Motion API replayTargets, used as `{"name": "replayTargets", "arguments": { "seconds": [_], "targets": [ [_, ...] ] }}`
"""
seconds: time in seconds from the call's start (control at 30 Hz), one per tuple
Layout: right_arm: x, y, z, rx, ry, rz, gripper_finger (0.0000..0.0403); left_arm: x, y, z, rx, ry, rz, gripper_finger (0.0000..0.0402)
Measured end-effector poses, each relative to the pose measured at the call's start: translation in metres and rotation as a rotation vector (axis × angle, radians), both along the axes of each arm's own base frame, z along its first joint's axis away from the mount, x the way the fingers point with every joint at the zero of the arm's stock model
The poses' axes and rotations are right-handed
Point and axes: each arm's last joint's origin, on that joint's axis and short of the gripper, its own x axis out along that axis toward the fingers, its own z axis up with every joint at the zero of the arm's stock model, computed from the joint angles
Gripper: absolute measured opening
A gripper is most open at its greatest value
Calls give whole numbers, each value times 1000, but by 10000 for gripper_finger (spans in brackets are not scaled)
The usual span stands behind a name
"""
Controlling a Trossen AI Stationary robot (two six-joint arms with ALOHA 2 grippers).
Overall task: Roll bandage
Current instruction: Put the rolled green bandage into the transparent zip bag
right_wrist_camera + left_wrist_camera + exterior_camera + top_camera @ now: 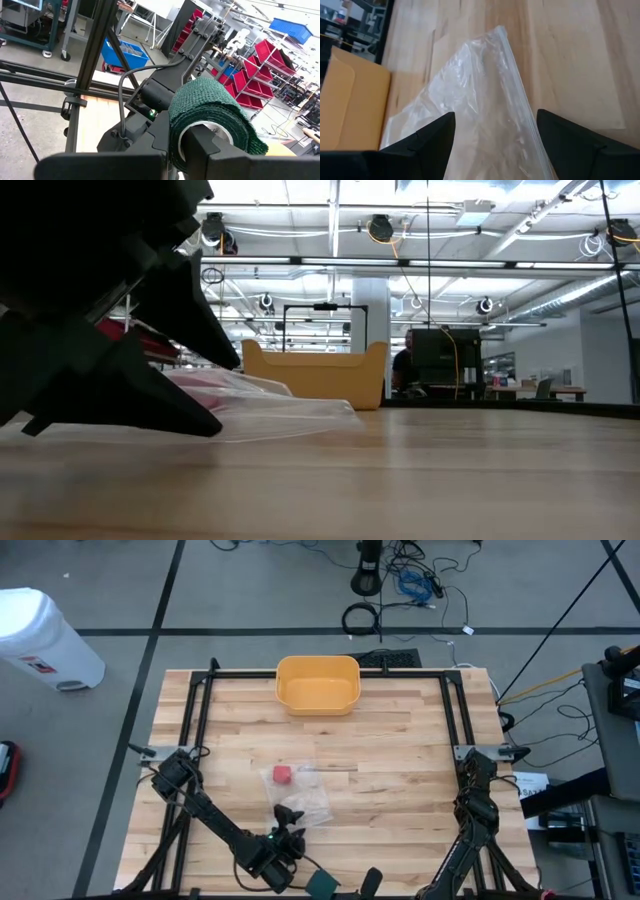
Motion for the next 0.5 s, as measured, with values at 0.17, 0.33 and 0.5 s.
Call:
{"name": "replayTargets", "arguments": {
  "seconds": [0.17, 0.33, 0.5],
  "targets": [
    [0, 0, 0, 0, 0, 0, 22, 0, 1, 1, 14, -2, 2, 285],
    [0, 0, 0, 0, 0, 0, 22, -3, 4, 1, 63, 22, 7, 285],
    [0, 0, 0, 1, 0, 0, 22, -2, 9, 1, 88, 29, 19, 285]
  ]
}}
